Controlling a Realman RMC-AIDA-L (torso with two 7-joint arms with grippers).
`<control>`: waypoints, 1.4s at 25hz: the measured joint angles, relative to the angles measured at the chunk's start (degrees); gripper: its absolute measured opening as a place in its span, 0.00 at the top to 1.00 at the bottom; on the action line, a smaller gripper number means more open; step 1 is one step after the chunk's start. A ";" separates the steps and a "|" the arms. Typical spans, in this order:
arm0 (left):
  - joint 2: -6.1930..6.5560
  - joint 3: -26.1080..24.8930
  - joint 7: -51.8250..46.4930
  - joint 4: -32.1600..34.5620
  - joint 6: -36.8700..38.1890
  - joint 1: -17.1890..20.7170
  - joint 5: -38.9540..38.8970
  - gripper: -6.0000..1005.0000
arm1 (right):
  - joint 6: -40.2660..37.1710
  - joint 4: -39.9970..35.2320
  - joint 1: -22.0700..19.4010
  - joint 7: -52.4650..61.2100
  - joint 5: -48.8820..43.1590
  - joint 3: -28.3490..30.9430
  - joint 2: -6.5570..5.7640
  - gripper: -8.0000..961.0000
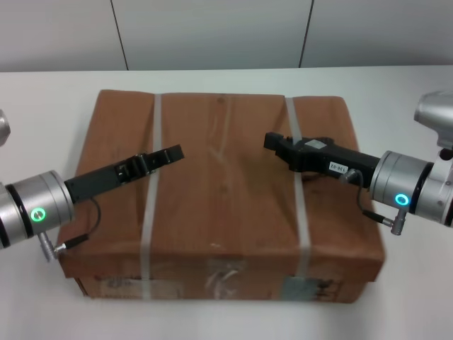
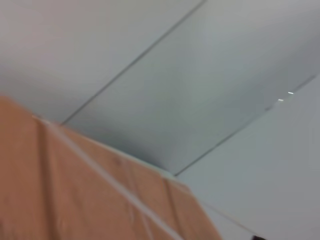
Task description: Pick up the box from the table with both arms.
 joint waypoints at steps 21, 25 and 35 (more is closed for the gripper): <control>0.08 -0.14 2.24 6.52 4.36 4.61 -3.08 0.90 | -5.95 -5.37 -3.48 -7.13 0.45 0.68 0.04 0.96; 0.14 -0.17 2.30 6.55 4.36 4.93 -3.08 0.90 | -6.00 -5.94 -4.32 -8.64 2.70 0.74 0.01 0.97; 0.07 -0.21 3.49 6.59 4.36 4.94 -3.11 0.90 | -6.03 -5.94 -4.46 -8.90 3.14 0.74 0.00 0.97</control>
